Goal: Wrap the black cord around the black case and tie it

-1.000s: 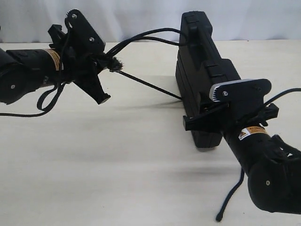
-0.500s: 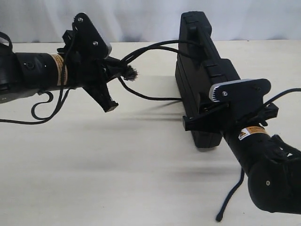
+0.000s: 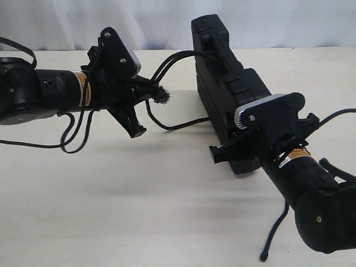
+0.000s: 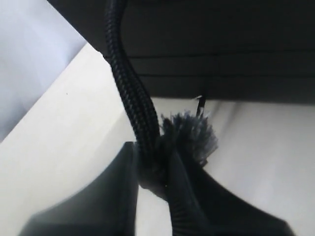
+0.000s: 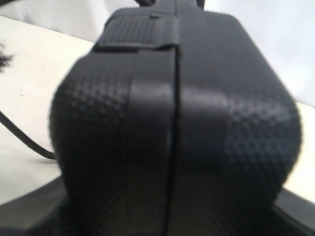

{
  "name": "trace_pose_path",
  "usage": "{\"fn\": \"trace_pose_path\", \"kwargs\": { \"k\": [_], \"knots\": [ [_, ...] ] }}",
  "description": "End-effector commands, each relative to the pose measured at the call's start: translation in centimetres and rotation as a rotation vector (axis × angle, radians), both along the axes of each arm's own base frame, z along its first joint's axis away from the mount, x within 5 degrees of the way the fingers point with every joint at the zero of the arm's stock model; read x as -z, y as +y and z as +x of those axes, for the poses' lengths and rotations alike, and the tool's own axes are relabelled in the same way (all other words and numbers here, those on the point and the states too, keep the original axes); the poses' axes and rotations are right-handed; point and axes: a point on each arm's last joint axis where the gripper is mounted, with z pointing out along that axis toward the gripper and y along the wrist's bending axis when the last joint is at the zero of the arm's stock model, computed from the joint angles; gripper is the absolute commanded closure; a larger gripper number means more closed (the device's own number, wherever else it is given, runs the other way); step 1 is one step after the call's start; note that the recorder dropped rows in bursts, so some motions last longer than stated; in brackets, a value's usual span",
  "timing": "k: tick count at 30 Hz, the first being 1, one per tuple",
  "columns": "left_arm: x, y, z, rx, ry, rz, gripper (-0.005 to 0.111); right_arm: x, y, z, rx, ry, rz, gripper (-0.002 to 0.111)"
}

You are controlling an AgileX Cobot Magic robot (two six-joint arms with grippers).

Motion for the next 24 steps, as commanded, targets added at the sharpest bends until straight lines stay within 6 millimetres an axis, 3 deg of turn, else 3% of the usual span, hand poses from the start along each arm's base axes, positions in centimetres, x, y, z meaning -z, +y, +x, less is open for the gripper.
{"fn": "trace_pose_path", "kwargs": {
  "k": [1,13,17,24],
  "knots": [
    [1.3,0.0,0.4,0.009,0.032,0.057,0.107,0.1,0.9,-0.3,-0.118,-0.001,-0.037,0.104],
    [0.5,-0.3,1.5,0.025,-0.007,0.069,0.107,0.6,2.3,-1.0,-0.321,0.017,-0.133,0.104],
    [0.7,-0.4,1.5,0.029,-0.003,0.067,0.107,1.3,2.4,-1.2,-0.378,0.037,-0.277,0.104],
    [2.4,-0.5,1.7,0.032,0.04,0.079,0.107,1.6,1.6,-0.7,-0.305,0.042,-0.36,0.104]
  ]
}}
